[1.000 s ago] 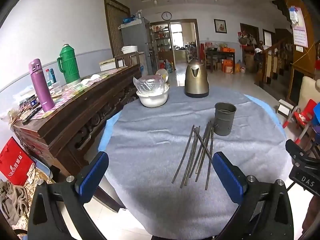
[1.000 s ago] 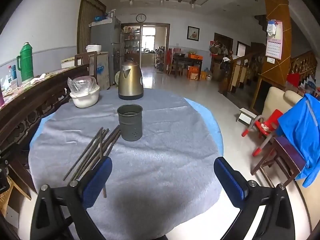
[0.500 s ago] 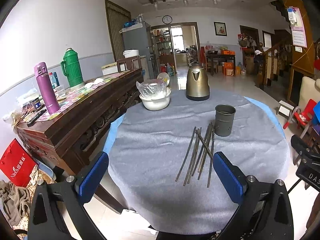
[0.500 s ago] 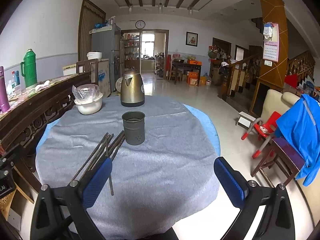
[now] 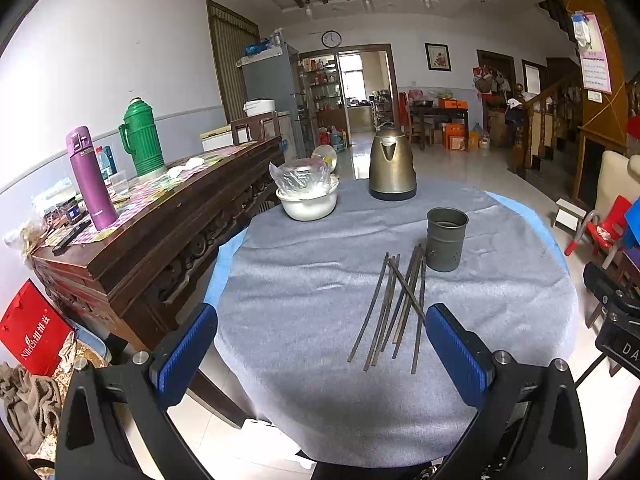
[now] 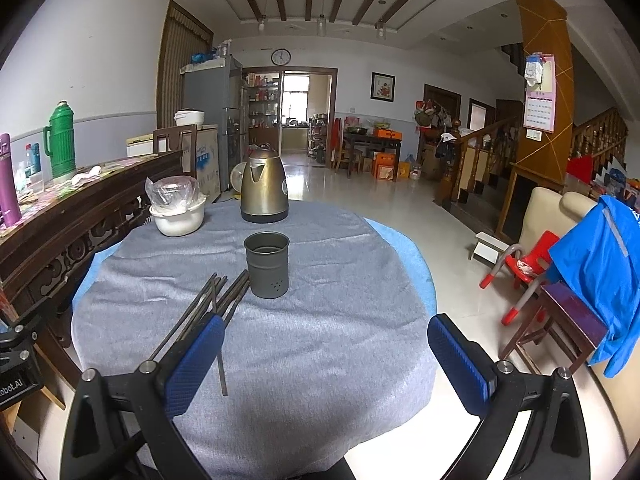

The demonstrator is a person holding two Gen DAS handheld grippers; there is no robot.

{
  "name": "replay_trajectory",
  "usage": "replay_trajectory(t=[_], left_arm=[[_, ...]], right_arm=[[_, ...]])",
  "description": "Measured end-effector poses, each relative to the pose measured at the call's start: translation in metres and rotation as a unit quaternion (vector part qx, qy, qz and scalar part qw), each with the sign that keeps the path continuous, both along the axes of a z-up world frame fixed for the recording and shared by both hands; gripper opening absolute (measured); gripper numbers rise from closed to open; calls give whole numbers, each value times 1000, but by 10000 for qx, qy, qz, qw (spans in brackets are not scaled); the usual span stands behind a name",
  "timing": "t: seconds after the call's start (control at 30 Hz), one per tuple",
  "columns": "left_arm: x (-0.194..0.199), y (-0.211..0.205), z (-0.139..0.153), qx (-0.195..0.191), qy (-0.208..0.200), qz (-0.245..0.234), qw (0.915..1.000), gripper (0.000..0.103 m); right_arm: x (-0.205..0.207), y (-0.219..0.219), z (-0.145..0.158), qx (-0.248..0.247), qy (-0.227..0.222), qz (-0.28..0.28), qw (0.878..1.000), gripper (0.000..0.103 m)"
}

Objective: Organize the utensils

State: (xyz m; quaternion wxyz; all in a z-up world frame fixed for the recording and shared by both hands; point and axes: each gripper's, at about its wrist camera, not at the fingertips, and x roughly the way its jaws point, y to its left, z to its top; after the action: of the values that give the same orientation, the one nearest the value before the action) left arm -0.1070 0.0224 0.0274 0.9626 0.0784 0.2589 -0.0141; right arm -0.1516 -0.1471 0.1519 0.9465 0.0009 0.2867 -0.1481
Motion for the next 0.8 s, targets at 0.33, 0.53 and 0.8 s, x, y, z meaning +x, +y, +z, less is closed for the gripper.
replay_trajectory(t=[0.33, 0.53, 0.8], left_arm=[[-1, 0, 3, -6, -31, -6, 10000, 103], [-1, 0, 3, 13, -55, -31, 10000, 103], [-2, -1, 5, 26, -86, -66, 9999, 103]], right_arm=[[-10, -20, 3, -9, 8, 5, 10000, 103], [-9, -31, 3, -2, 9, 1, 10000, 103], [-12, -44, -3, -40, -25, -6, 10000, 103]])
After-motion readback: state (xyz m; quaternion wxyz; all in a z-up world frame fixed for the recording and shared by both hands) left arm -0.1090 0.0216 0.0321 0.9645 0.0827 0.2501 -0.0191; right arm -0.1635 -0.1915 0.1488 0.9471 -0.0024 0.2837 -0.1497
